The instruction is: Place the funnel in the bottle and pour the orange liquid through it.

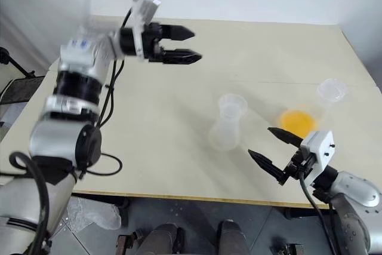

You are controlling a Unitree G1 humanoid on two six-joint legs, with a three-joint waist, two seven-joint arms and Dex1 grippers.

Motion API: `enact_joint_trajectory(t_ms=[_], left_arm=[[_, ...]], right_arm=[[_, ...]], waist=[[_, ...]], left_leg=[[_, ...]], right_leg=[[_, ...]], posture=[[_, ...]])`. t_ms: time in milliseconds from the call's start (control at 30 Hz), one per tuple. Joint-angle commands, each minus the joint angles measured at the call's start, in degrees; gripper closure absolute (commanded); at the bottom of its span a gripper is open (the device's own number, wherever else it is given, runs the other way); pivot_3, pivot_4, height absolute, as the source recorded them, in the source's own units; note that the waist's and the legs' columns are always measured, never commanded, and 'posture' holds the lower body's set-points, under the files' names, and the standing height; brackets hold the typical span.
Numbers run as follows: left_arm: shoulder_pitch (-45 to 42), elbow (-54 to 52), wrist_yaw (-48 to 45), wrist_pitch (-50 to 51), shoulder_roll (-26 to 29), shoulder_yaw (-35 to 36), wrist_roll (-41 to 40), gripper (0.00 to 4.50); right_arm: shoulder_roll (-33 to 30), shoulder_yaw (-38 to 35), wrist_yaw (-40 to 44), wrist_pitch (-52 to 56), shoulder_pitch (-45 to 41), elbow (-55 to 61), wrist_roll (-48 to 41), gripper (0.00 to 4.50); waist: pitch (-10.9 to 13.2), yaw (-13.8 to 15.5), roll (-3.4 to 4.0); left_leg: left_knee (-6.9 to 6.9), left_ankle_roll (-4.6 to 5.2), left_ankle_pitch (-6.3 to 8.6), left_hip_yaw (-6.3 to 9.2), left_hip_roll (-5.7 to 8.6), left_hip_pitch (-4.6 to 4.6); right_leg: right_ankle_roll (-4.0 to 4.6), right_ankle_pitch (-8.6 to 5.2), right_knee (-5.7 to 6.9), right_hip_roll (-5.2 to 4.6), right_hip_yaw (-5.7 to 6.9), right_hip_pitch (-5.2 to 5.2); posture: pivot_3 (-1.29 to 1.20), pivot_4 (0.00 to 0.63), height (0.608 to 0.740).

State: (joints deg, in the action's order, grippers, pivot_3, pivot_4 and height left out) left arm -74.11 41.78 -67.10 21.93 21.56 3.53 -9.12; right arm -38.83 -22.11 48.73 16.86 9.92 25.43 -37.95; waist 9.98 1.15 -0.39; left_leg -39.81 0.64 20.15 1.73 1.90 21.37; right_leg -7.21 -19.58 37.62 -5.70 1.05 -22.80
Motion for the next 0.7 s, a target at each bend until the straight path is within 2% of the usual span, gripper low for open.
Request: enact_joint_trajectory(t_ms=[33, 200, 367, 533, 700], left_arm=[[9.72, -14.15, 1.88, -4.5, 1.03, 3.68, -4.59, 0.03], [23.94, -25.74, -0.94, -9.8, 1.16, 3.41, -8.79, 0.03], [32.78, -31.26, -3.4, -15.58, 1.43, 1.67, -10.61, 0.03], [40.35, -29.56, -6.46, -26.17, 1.35, -1.36, -8.84, 0.03], [40.64, -26.12, -7.97, -30.59, 0.46, -2.21, -10.5, 0.03]], right_arm=[[-2.36, -3.38, 1.8, 1.48, -1.24, -1.5, -2.57, 0.0], [-3.7, -5.58, 1.86, 3.6, -1.47, -2.36, -4.03, 0.0], [-3.21, -6.98, 0.37, 3.48, -0.83, -2.59, -2.72, 0.0], [-0.55, -10.59, -2.89, 2.89, 3.95, 1.16, -2.41, 0.0], [1.49, -17.75, -8.6, 4.88, 10.6, 6.6, -2.54, 0.0]], waist=[[0.0, 0.03, 0.01], [-0.01, 0.36, 0.01], [-0.01, 0.37, 0.01], [-0.04, 0.27, 0.06], [-0.04, 0.44, 0.07]], left_leg=[[-0.02, -0.01, 0.01, 0.02, -0.02, 0.01], [-0.13, -0.01, 0.01, 0.09, 0.01, 0.06], [-0.17, -0.01, 0.01, 0.22, 0.02, 0.05], [-0.12, 0.0, 0.01, 0.2, 0.02, -0.02], [-0.14, 0.01, 0.01, 0.2, 0.06, -0.02]], right_leg=[[0.0, 0.0, -0.02, 0.0, -0.02, 0.0], [0.01, 0.0, -0.06, -0.01, -0.01, 0.09], [0.0, 0.0, -0.19, -0.01, 0.04, 0.24], [0.0, 0.0, -0.19, 0.03, 0.04, 0.29], [0.0, 0.0, -0.2, 0.05, 0.05, 0.32]], posture=[[0.0, 0.15, 0.74], [0.0, 0.15, 0.74], [0.0, 0.15, 0.74], [0.0, 0.15, 0.74], [0.0, 0.15, 0.74]])
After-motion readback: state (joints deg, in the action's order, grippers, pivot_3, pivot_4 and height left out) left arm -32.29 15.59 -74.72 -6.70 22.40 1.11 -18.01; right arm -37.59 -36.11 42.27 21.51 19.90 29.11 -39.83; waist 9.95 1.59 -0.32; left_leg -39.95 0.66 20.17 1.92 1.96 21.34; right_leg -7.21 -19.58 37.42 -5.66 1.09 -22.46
